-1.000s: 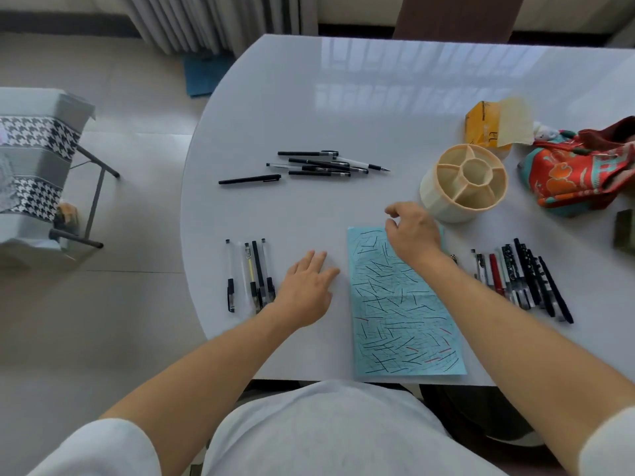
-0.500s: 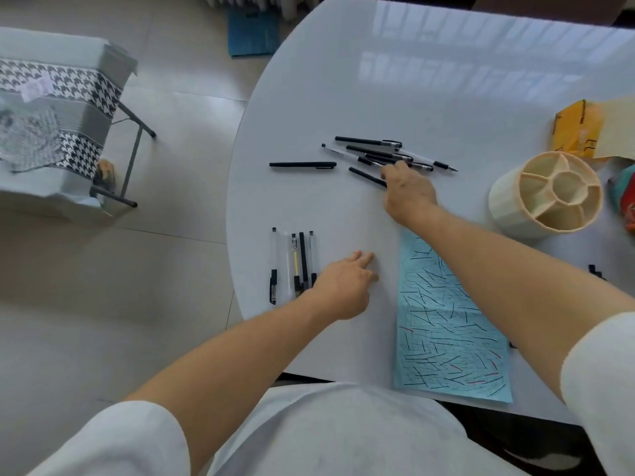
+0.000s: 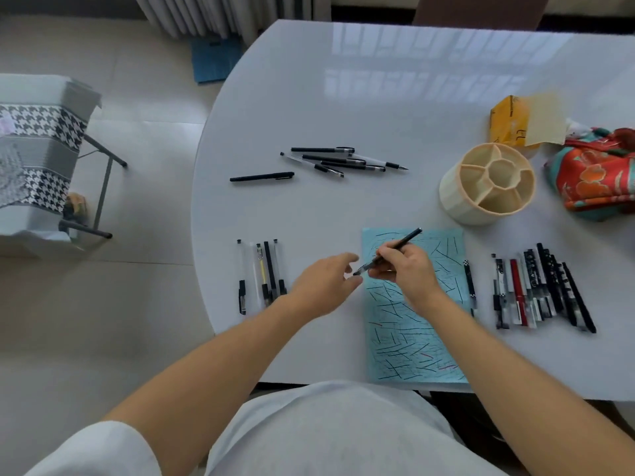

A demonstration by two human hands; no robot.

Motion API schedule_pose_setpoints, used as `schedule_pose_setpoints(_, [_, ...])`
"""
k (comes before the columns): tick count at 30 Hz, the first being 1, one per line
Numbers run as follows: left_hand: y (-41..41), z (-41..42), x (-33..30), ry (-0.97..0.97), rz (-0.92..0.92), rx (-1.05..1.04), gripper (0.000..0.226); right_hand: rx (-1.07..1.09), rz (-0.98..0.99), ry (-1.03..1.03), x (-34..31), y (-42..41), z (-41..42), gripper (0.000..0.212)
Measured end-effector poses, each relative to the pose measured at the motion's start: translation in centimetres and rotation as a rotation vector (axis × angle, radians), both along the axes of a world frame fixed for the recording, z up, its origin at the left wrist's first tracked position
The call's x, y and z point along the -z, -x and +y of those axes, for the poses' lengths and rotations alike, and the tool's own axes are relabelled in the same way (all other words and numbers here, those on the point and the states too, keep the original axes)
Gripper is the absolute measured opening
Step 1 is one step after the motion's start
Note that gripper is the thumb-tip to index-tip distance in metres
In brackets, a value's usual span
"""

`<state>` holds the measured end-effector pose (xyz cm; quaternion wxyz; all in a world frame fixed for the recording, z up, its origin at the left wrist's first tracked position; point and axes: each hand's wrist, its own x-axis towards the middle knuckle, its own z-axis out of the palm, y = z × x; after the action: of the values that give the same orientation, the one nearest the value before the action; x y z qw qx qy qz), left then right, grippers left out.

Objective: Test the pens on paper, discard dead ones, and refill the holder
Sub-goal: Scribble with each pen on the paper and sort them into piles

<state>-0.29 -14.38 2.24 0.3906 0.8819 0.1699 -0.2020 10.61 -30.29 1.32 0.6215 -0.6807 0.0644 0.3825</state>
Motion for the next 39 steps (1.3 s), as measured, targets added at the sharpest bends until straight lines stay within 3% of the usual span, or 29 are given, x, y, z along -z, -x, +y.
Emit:
schedule_pose_setpoints(4, [-0.2, -2.8, -0.3, -0.057, -0.068, 0.139, 0.023, 0.070, -0.001, -0.069, 0.4, 3.5, -3.1, 0.020])
schedule_pose_setpoints(8, [0.5, -4.9, 0.0, -0.063, -0.022, 0.225, 0.028, 0.076, -0.080, -0.003, 0.8, 5.0, -5.2, 0.024])
schedule_pose_setpoints(21, [-1.5, -7.2, -1.0, -0.059, -0.035, 0.071, 0.031, 0.059, -0.185, 0.147, 0.6, 2.4, -5.4, 0.029])
schedule_pose_setpoints(32, [-2.2, -7.1, 0.0, -0.238, -0.094, 0.049, 0.028, 0.150, -0.167, 0.184, 0.4, 0.5, -3.6, 0.034])
schedule_pose_setpoints(39, [-0.5, -5.8, 2.1, -0.288, -0.213, 0.098, 0.030, 0.182, -0.315, 0.232, 0.6, -2.6, -3.2, 0.029])
